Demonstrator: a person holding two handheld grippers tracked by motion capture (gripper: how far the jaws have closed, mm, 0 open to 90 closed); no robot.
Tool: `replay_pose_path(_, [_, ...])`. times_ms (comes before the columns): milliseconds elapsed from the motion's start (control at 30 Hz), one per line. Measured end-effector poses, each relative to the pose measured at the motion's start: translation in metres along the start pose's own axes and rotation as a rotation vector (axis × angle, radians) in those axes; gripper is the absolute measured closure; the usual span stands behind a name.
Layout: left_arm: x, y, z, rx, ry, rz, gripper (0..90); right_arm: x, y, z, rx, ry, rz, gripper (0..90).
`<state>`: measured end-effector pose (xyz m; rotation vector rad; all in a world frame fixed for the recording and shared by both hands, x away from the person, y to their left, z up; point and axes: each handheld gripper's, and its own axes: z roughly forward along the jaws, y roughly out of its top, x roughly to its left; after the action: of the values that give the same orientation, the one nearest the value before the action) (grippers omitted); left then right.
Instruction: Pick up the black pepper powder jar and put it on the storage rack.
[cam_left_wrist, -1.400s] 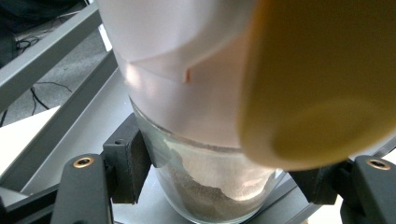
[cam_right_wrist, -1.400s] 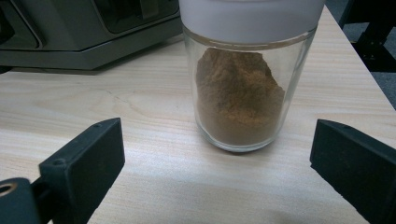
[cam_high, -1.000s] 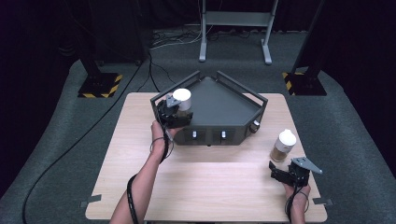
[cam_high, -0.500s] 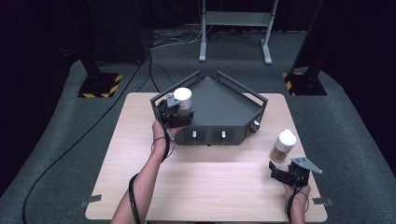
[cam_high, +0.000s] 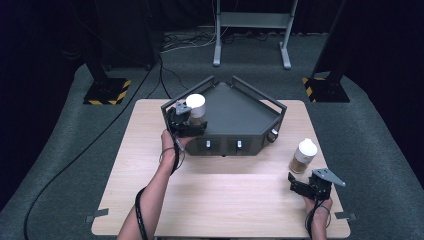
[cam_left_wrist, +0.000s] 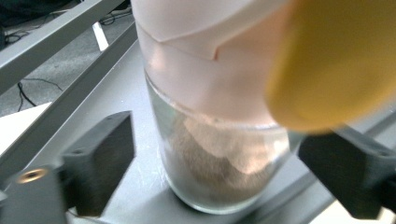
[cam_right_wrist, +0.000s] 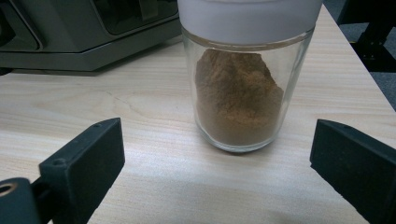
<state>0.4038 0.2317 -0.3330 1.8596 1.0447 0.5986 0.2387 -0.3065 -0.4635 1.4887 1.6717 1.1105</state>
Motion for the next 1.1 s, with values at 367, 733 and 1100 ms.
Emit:
replay_pose_path(367, [-0.004, -0.018, -0.034, 0.008, -0.001, 0.061, 0.0, 0.001, 0.000, 0.000, 0.000, -0.002, -0.002, 2.2])
replay_pose_path(733, [-0.013, -0.068, -0.070, 0.021, 0.023, 0.072, 0.1, 0.001, 0.000, 0.000, 0.002, -0.003, -0.003, 2.3])
replay_pose_path(1100, [-0.016, -0.132, -0.070, 0.195, 0.117, 0.041, 0.1, 0.002, 0.002, 0.001, 0.009, -0.004, -0.013, 2.3])
